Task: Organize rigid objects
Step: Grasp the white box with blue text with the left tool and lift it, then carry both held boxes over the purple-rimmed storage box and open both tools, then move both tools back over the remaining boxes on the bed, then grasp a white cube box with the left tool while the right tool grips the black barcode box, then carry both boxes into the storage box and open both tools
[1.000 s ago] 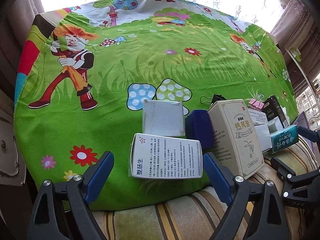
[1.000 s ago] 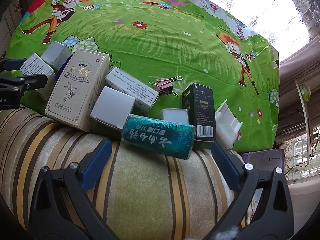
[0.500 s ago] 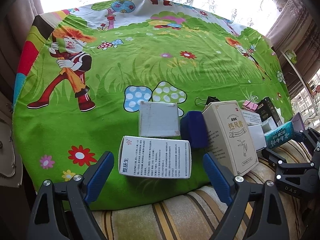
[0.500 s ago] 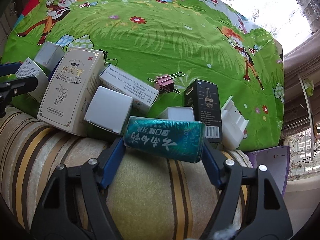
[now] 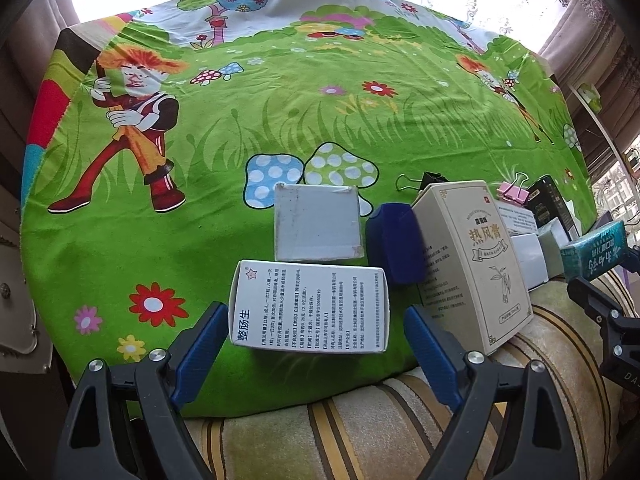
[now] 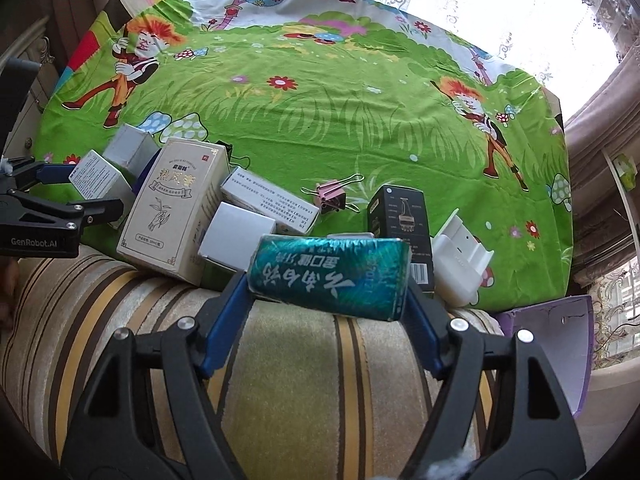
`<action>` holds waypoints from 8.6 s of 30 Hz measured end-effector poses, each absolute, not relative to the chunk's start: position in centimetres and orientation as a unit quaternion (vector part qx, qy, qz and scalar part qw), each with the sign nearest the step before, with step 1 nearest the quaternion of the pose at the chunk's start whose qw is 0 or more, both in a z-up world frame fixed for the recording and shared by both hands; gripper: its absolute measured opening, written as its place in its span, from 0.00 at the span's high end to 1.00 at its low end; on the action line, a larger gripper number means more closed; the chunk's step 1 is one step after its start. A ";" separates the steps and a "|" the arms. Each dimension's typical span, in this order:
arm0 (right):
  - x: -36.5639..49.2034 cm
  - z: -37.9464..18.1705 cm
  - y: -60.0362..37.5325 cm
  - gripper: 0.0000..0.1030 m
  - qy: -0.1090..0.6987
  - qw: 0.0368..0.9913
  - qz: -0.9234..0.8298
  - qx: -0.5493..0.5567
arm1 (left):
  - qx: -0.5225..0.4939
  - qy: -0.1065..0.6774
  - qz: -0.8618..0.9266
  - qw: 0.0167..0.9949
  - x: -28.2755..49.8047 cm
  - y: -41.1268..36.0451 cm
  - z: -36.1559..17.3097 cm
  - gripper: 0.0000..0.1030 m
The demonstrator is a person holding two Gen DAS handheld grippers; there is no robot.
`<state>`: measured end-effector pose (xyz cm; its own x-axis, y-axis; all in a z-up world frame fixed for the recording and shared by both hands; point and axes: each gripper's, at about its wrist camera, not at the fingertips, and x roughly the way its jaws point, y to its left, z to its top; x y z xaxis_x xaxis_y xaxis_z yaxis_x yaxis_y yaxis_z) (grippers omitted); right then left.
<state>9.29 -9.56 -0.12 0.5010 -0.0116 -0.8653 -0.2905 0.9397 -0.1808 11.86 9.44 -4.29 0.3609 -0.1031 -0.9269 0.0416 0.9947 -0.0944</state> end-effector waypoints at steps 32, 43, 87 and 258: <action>4.9 4.4 -19.5 0.26 0.441 0.893 0.086 -0.024 | -0.068 0.457 -0.059 0.885 5.5 2.2 4.0 0.32; 3.0 5.0 -27.3 0.26 0.432 0.901 0.025 0.023 | -0.052 0.458 -0.163 0.873 4.6 -7.7 4.9 0.32; 0.1 5.0 -41.0 0.15 0.421 0.889 -0.119 0.132 | -0.056 0.431 -0.343 0.833 2.6 -22.3 6.1 0.18; -0.4 7.3 -33.7 0.58 0.384 0.921 0.043 0.052 | -0.109 0.431 -0.244 0.862 1.3 -16.1 6.4 0.52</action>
<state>-0.37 -33.73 7.34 0.7019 0.1197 -0.7022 -0.0403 0.9909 0.1286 1.28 -16.07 6.43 0.5106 -0.5139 -0.6894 0.3261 0.8576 -0.3977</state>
